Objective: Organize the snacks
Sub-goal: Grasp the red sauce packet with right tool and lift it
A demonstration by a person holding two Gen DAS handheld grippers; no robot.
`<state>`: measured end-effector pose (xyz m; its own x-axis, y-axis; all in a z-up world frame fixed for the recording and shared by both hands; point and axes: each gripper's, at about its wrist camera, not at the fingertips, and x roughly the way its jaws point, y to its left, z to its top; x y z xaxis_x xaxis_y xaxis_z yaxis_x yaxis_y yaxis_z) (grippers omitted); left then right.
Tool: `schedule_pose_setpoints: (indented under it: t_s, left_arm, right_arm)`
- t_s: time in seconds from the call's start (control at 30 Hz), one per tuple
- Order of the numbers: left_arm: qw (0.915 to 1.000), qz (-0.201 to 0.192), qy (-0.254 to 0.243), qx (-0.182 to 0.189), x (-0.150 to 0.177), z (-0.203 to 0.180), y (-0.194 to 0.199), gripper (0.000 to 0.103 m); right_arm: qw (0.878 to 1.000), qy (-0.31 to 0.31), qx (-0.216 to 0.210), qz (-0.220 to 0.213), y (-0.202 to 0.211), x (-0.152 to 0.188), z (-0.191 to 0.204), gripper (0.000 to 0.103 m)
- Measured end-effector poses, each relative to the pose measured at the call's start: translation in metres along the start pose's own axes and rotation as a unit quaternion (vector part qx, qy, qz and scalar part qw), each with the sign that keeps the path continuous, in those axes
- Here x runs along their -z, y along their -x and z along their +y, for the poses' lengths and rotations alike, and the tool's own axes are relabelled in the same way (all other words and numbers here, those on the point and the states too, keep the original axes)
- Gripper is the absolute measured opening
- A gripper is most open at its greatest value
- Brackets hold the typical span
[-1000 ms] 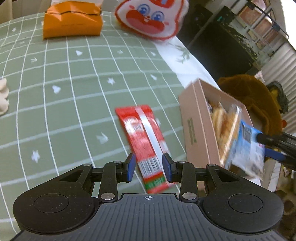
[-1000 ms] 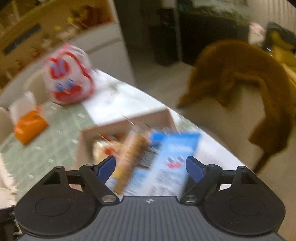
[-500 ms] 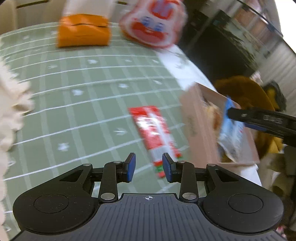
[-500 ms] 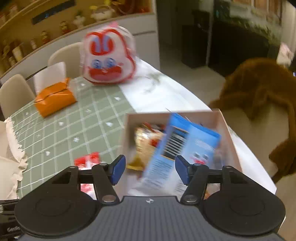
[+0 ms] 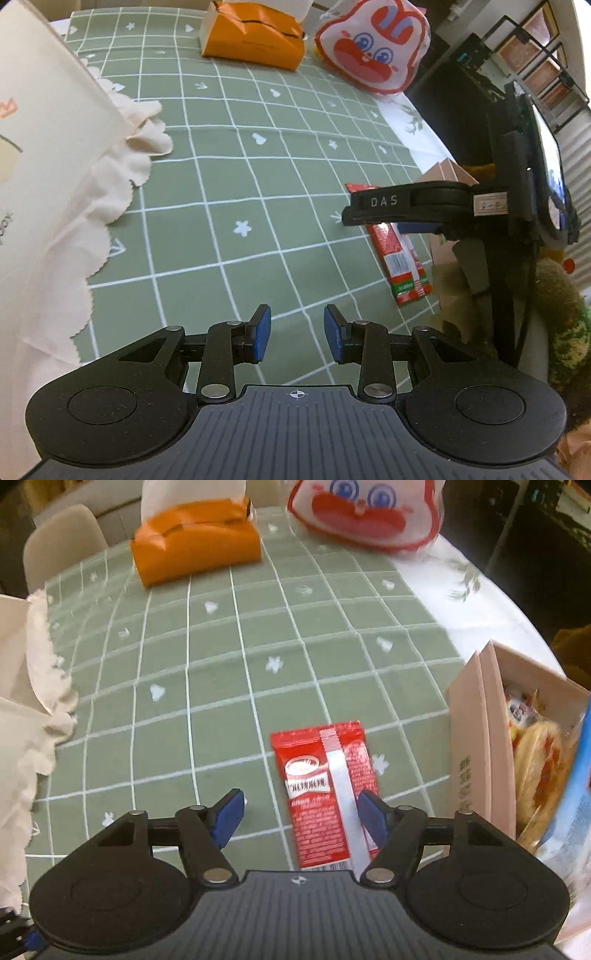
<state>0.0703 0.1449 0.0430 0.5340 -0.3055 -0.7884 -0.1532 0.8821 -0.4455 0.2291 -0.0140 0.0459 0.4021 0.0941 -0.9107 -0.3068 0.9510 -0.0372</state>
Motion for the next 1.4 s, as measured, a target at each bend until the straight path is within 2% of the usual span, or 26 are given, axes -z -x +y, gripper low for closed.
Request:
schedule_pose_setpoints:
  t_s: [0.1,0.17,0.2,0.4,0.53,0.63,0.7,0.73,0.83,1.03,1.13,1.23,1.3,1.33,1.4]
  left_arm:
    - [1.0,-0.004,0.005,0.004,0.001,0.008,0.003,0.036]
    - [0.9999,-0.006,0.007,0.007,0.003,0.012,0.005,0.036]
    - [0.9999,-0.007,0.008,0.009,0.003,0.013,0.006,0.036]
    - [0.9996,-0.004,-0.002,0.028,0.016,0.003,0.009,0.036]
    - [0.9991,0.012,-0.017,0.038,0.03,-0.009,0.006,0.036]
    - [0.9983,0.024,-0.029,0.046,0.039,-0.018,0.004,0.036]
    - [0.9982,0.023,-0.035,0.043,0.042,-0.023,0.004,0.036]
    - [0.9983,0.021,-0.038,0.04,0.043,-0.026,0.004,0.036]
    - [0.9986,0.006,-0.047,0.023,0.043,-0.033,0.009,0.036]
    - [0.9974,-0.03,-0.063,-0.015,0.039,-0.043,0.024,0.036]
    - [0.996,-0.047,-0.068,-0.035,0.035,-0.044,0.031,0.035]
    - [0.9954,-0.061,-0.058,-0.046,0.029,-0.041,0.036,0.035]
    - [0.9952,-0.063,-0.054,-0.051,0.026,-0.04,0.036,0.035]
    - [0.9952,-0.061,-0.055,-0.052,0.026,-0.04,0.035,0.035]
    - [0.9952,-0.053,-0.063,-0.052,0.026,-0.043,0.031,0.035]
  right_arm:
    - [1.0,-0.007,0.002,0.003,0.008,0.01,0.009,0.062]
    - [1.0,0.005,0.005,0.004,0.016,0.024,0.019,0.052]
    - [1.0,0.007,0.004,0.006,0.022,0.034,0.023,0.051]
    - [1.0,-0.016,-0.024,0.008,0.057,0.099,0.027,0.051]
    - [0.997,-0.066,-0.042,0.012,0.077,0.138,0.009,0.051]
    - [0.997,-0.075,-0.03,0.007,0.083,0.166,-0.003,0.051]
    - [0.998,-0.058,-0.011,-0.013,0.085,0.179,-0.005,0.061]
    - [0.998,-0.053,-0.003,-0.018,0.082,0.181,-0.005,0.068]
    - [0.998,-0.052,-0.005,-0.031,0.076,0.176,-0.003,0.076]
    - [0.997,-0.053,-0.021,-0.042,0.064,0.149,0.011,0.076]
    - [0.998,-0.041,-0.003,-0.047,0.053,0.136,0.023,0.081]
    - [0.997,-0.052,-0.01,-0.053,0.047,0.129,0.026,0.089]
    - [0.997,-0.054,-0.002,-0.058,0.046,0.13,0.028,0.089]
    - [0.997,-0.047,0.003,-0.06,0.047,0.132,0.028,0.085]
    - [0.998,-0.027,0.002,-0.06,0.053,0.137,0.027,0.07]
